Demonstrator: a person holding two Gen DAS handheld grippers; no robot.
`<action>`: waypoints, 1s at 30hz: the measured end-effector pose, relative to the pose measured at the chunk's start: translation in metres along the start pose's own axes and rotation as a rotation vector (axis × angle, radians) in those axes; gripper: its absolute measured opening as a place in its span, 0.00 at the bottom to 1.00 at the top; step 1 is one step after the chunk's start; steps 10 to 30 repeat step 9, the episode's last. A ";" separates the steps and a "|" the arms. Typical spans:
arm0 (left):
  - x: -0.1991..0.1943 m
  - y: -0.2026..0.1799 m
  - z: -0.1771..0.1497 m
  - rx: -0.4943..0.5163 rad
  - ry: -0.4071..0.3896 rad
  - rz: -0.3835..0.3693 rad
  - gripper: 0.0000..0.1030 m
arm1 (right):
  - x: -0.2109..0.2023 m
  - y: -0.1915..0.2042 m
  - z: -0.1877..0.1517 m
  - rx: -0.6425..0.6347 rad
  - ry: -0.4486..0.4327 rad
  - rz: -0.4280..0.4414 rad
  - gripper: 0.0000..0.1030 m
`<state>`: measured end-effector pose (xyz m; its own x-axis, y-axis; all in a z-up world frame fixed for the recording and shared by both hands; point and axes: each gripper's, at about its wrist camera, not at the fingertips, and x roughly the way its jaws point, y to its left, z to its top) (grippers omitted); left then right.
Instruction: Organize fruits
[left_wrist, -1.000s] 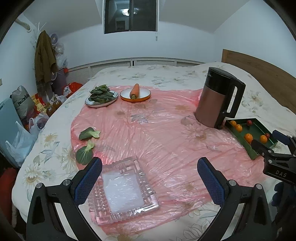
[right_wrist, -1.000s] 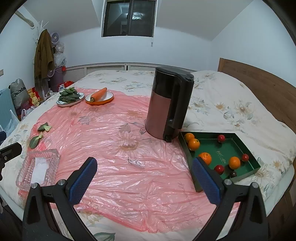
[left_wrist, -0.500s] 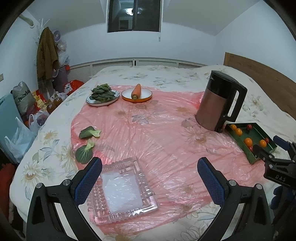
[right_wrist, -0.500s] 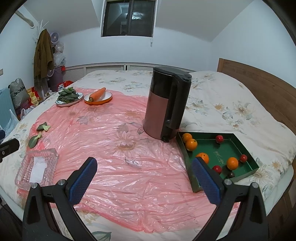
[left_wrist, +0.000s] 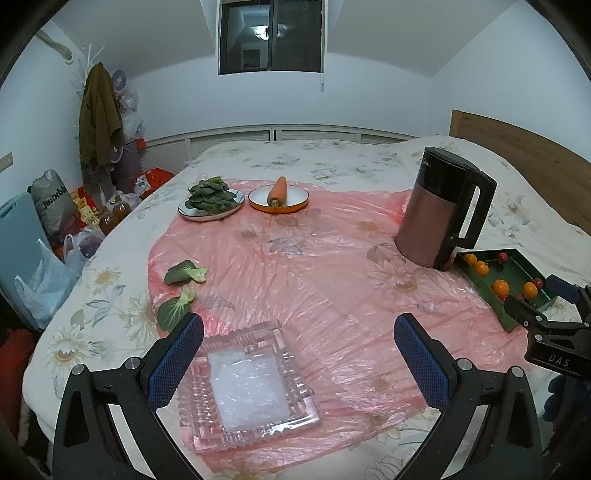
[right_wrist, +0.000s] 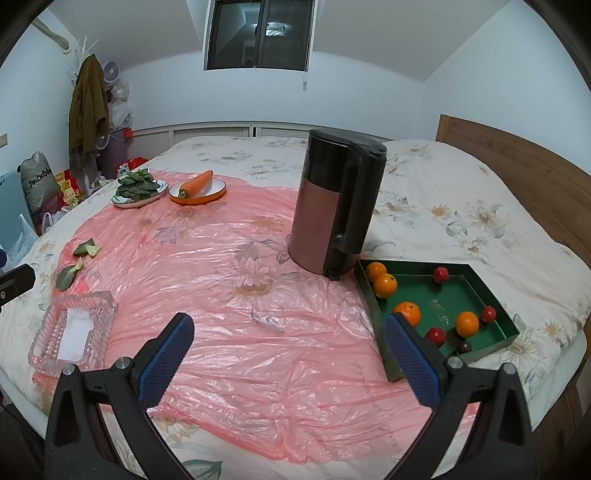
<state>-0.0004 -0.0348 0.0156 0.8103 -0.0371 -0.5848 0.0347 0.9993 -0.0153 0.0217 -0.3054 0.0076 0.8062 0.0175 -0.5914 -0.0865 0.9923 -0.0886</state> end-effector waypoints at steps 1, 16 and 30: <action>-0.001 0.000 0.000 0.005 -0.003 0.003 0.98 | 0.000 0.000 0.000 0.001 0.000 0.000 1.00; -0.001 -0.001 0.001 0.017 -0.009 0.020 0.98 | 0.002 0.002 -0.002 -0.006 0.005 -0.001 1.00; -0.001 -0.001 0.001 0.017 -0.009 0.020 0.98 | 0.002 0.002 -0.002 -0.006 0.005 -0.001 1.00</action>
